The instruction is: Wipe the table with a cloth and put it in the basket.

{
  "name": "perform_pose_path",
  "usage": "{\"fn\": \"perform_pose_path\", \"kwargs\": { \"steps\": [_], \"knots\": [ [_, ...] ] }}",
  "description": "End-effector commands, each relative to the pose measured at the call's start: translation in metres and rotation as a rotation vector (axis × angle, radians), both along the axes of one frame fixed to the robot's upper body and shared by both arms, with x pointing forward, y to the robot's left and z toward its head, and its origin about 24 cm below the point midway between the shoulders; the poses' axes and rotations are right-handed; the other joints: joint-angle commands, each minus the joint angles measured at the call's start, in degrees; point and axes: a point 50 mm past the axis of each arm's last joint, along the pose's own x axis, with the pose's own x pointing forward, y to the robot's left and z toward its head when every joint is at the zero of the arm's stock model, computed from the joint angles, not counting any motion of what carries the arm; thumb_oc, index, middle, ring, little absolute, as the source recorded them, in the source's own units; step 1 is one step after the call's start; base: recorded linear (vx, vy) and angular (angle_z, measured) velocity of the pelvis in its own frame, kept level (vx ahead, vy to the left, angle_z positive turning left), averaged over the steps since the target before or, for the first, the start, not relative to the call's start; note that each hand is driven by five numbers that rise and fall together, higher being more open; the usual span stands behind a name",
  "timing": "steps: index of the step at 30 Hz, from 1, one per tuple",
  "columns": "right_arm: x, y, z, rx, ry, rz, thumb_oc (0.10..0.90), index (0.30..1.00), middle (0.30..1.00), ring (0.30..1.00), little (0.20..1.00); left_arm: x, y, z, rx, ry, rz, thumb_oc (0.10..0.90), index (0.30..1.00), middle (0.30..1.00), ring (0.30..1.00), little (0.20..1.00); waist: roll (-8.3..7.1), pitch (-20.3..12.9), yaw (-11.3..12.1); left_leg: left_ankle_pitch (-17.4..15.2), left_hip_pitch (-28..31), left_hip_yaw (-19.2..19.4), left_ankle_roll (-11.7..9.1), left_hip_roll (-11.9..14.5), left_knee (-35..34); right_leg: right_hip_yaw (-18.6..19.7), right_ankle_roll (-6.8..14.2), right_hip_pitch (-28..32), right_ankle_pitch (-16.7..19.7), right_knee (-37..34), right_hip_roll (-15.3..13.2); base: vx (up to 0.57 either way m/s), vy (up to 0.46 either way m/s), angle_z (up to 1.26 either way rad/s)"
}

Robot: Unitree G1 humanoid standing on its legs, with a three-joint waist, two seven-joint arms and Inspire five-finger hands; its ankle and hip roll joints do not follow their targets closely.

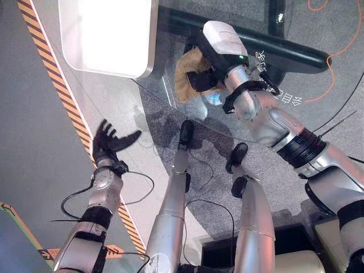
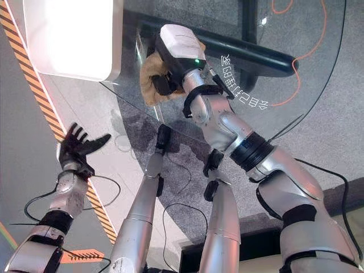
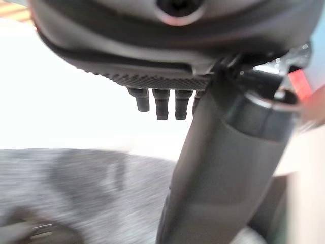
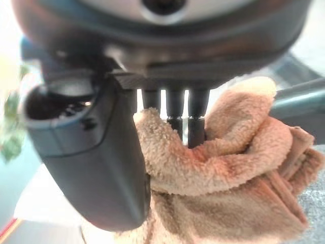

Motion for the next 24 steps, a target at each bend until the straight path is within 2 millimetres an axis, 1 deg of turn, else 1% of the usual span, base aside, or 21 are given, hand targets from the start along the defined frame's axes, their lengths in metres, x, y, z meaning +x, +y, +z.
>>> {"fn": "perform_pose_path", "kwargs": {
  "steps": [1, 2, 5, 11, 13, 18, 20, 21, 24],
  "knots": [
    [-0.022, 0.004, 0.057, 0.242, -0.276, 0.097, 0.1, 0.3, 0.3, 0.3, 0.2, -0.013, 0.047, 0.035, 0.015, -0.149, 0.298, 0.8, 0.9, 0.9, 0.9, 0.9, -2.49, 0.55, 0.97, -6.09, 0.86, 5.85, 6.51, -6.32, 5.06, -1.69, 1.08, 3.54, 9.73, -13.77, 3.58, 0.0, 0.0, 0.0],
    [-0.022, 0.002, 0.058, 0.249, -0.278, 0.093, 0.1, 0.3, 0.3, 0.3, 0.2, -0.013, 0.049, 0.038, 0.016, -0.159, 0.315, 0.8, 0.9, 0.9, 0.9, 0.9, -2.5, 0.55, 0.92, -6.12, 0.81, 5.84, 6.5, -6.29, 5.11, -1.68, 1.09, 3.51, 9.71, -13.71, 3.56, 0.0, 0.0, 0.0],
    [-0.02, -0.013, 0.061, 0.333, -0.297, 0.056, 0.1, 0.3, 0.3, 0.3, 0.2, -0.017, 0.065, 0.061, -0.01, -0.247, 0.467, 0.8, 0.9, 0.9, 0.9, 0.9, -2.72, 0.55, 0.2, -6.38, 0.35, 5.87, 6.36, -6.15, 5.61, -1.23, 0.98, 3.05, 9.57, -13.23, 3.75, 0.0, 0.0, 0.0],
    [-0.02, -0.031, 0.055, 0.426, -0.311, 0.023, 0.1, 0.3, 0.3, 0.3, 0.2, -0.03, 0.087, 0.087, -0.033, -0.35, 0.682, 0.8, 0.9, 0.9, 0.9, 0.9, -3.35, 0.55, -0.94, -6.96, 0.26, 6.16, 6.26, -5.78, 6.15, -0.3, 0.79, 2.99, 9.29, -13.03, 4.24, 0.0, 0.0, 0.0],
    [-0.02, -0.037, 0.05, 0.454, -0.317, 0.013, 0.1, 0.3, 0.3, 0.3, 0.2, -0.034, 0.091, 0.1, -0.029, -0.401, 0.733, 0.8, 0.9, 0.9, 0.9, 0.9, -3.56, 0.55, -1.34, -7.27, 0.11, 6.25, 6.2, -5.6, 6.52, 0.06, 0.75, 2.91, 9.14, -12.87, 4.34, 0.0, 0.0, 0.0],
    [-0.022, -0.049, 0.043, 0.495, -0.321, 0.002, 0.1, 0.3, 0.3, 0.3, 0.2, -0.041, 0.093, 0.127, 0.007, -0.518, 0.789, 0.8, 0.9, 0.9, 0.9, 0.9, -3.84, 0.55, -1.94, -7.7, 0.45, 6.39, 6.05, -5.44, 6.86, 0.74, 0.8, 3.3, 8.93, -12.85, 4.57, 0.0, 0.0, 0.0],
    [-0.024, -0.053, 0.04, 0.506, -0.325, -0.001, 0.1, 0.3, 0.3, 0.3, 0.2, -0.044, 0.088, 0.138, 0.07, -0.576, 0.8, 0.8, 0.9, 0.9, 0.9, 0.9, -3.87, 0.55, -2.09, -7.89, 0.51, 6.39, 6.03, -5.47, 7.0, 0.96, 0.82, 3.38, 8.82, -12.8, 4.65, 0.0, 0.0, 0.0],
    [-0.024, -0.054, 0.039, 0.508, -0.325, -0.001, 0.1, 0.3, 0.3, 0.3, 0.2, -0.045, 0.086, 0.14, 0.079, -0.583, 0.8, 0.8, 0.9, 0.9, 0.9, 0.9, -3.89, 0.55, -2.1, -7.91, 0.52, 6.41, 6.04, -5.46, 7.03, 1.0, 0.83, 3.4, 8.81, -12.78, 4.65, 0.0, 0.0, 0.0],
    [-0.027, -0.063, 0.034, 0.531, -0.328, -0.005, 0.1, 0.3, 0.3, 0.3, 0.2, -0.047, 0.072, 0.161, 0.114, -0.7, 0.761, 0.8, 0.9, 0.9, 0.9, 0.9, -3.97, 0.55, -2.29, -8.19, 0.68, 6.51, 6.1, -5.56, 7.33, 1.27, 0.98, 3.64, 8.7, -12.58, 4.7, 0.0, 0.0, 0.0]
  ]
}}
